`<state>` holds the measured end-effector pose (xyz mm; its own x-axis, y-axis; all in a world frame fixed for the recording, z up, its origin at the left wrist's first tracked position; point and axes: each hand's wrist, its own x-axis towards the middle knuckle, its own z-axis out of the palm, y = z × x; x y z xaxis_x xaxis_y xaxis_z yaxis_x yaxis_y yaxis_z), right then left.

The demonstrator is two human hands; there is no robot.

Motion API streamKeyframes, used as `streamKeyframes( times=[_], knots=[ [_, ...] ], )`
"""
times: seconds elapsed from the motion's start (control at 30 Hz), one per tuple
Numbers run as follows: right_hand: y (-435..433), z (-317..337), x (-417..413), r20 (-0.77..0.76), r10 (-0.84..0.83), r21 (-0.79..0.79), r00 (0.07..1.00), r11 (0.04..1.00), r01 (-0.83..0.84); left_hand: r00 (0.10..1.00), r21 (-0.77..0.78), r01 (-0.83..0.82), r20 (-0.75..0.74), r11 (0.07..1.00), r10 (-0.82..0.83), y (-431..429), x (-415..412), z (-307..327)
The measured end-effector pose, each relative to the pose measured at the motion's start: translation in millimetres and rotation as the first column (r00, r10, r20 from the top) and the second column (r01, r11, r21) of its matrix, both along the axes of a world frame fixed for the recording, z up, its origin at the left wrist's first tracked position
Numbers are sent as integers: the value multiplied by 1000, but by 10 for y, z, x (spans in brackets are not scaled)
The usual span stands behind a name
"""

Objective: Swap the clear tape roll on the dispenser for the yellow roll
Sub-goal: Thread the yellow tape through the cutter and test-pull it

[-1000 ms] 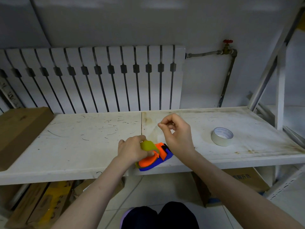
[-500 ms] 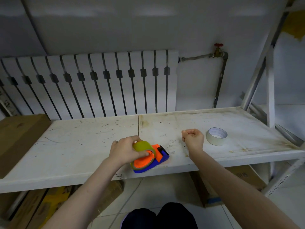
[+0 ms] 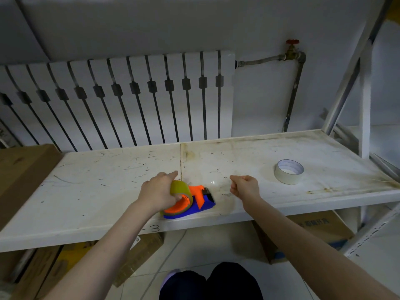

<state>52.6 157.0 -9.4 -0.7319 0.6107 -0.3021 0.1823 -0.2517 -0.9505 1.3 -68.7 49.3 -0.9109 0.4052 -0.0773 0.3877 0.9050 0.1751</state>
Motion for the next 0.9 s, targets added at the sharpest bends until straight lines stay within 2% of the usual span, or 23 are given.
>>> streamKeyframes(
  times=[0.17, 0.3, 0.57, 0.7, 0.8, 0.9],
  knots=[
    [15, -130, -18, 66, 3, 86, 998, 996, -9, 948, -104, 208, -225, 973, -227, 346, 213, -50],
    [33, -148, -23, 73, 0, 148, 997, 989, -11, 924, -260, 254, -218, 931, -313, 477, 225, -145],
    [73, -167, -43, 168, 65, 431, 984, 892, -133, 894, -328, 300, -231, 896, -384, 454, 212, -255],
    [104, -153, -35, 176, 98, 500, 979, 848, -175, 884, -351, 307, -239, 885, -401, 461, 221, -271],
    [112, -129, -13, 120, 95, 507, 988, 850, -143, 889, -312, 305, -245, 900, -386, 445, 239, -254],
    [94, -79, 19, 7, 83, 509, 996, 857, -75, 932, -220, 169, -282, 961, -228, 381, 195, -211]
  ],
)
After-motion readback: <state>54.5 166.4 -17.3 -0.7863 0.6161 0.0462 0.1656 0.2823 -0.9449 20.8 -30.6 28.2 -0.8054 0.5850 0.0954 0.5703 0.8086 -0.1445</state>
